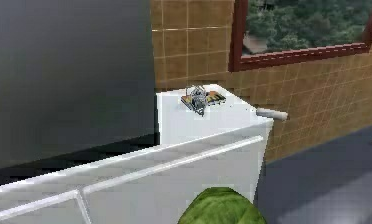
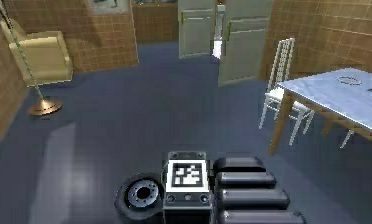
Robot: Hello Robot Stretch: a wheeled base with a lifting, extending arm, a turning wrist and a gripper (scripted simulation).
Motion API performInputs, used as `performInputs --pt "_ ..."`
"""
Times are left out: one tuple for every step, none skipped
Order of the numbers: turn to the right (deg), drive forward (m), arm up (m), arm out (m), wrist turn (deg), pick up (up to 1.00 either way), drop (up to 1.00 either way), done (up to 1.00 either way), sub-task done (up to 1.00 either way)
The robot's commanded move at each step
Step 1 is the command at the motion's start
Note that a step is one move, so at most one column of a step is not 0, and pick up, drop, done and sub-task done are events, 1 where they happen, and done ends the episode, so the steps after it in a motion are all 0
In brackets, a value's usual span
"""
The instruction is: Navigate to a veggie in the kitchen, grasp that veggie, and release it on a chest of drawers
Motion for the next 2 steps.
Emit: performInputs --pt "36.0 0.00 0.00 0.00 0.0 0.00 0.00 0.00 0.00" --pt "-45.0 0.00 0.00 0.00 0.0 0.00 0.00 0.00 0.00"
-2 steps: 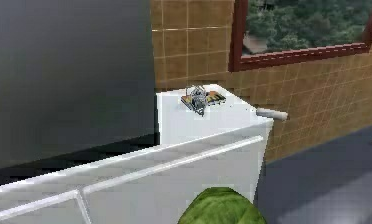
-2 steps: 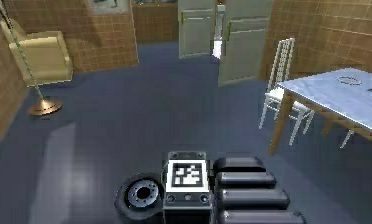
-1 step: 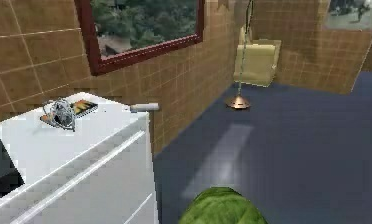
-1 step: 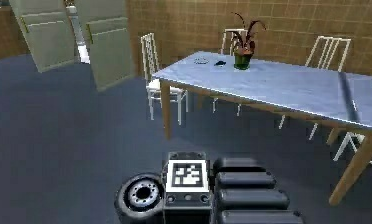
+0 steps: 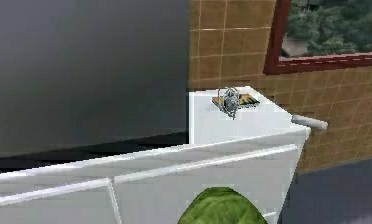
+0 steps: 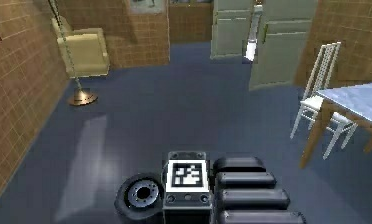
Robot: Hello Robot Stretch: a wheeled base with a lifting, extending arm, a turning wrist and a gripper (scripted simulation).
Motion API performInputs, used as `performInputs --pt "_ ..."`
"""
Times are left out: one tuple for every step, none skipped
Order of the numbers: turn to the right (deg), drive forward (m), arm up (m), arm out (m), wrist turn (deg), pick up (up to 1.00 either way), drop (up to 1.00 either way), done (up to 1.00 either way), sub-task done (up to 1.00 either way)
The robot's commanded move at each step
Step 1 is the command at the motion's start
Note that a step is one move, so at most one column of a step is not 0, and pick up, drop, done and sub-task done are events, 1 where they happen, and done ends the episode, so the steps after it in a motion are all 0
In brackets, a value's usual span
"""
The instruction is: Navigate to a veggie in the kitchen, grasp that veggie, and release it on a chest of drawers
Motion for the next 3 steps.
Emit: performInputs --pt "-45.0 0.00 0.00 0.00 0.0 0.00 0.00 0.00 0.00" --pt "-30.0 0.00 0.00 0.00 0.0 0.00 0.00 0.00 0.00" --pt "45.0 0.00 0.00 0.00 0.0 0.00 0.00 0.00 0.00"
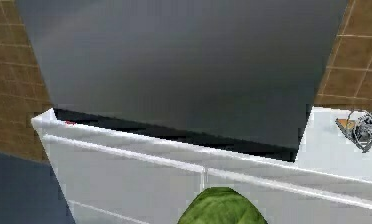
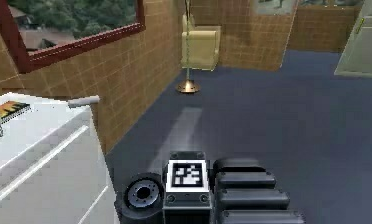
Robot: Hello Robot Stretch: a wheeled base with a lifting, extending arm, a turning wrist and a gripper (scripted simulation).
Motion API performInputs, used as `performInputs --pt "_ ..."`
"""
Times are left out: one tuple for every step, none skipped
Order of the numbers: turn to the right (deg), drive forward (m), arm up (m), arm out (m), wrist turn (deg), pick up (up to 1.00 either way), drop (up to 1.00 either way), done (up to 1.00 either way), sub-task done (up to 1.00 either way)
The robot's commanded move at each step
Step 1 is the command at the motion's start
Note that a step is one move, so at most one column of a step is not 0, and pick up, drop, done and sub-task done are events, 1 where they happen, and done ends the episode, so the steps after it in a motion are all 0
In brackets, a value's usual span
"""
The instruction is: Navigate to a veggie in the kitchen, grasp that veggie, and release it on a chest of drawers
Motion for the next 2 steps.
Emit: performInputs --pt "45.0 0.00 0.00 0.00 0.0 0.00 0.00 0.00 0.00" --pt "33.0 0.00 0.00 0.00 0.0 0.00 0.00 0.00 0.00"
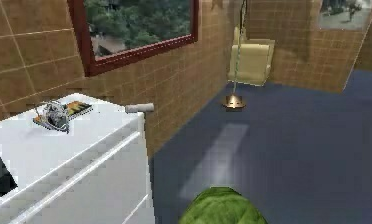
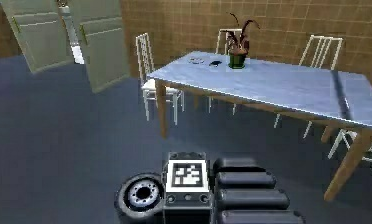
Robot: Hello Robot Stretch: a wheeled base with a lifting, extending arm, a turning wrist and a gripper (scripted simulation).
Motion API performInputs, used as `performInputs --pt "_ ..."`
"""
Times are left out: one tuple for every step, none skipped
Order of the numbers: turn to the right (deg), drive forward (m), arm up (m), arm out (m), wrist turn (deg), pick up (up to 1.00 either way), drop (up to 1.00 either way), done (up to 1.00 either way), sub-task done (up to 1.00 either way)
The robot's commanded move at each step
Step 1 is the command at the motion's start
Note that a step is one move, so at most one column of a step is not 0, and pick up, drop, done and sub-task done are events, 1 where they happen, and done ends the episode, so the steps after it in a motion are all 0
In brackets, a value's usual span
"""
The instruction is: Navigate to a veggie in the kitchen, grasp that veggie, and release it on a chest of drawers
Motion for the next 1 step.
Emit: performInputs --pt "-45.0 0.00 0.00 0.00 0.0 0.00 0.00 0.00 0.00"
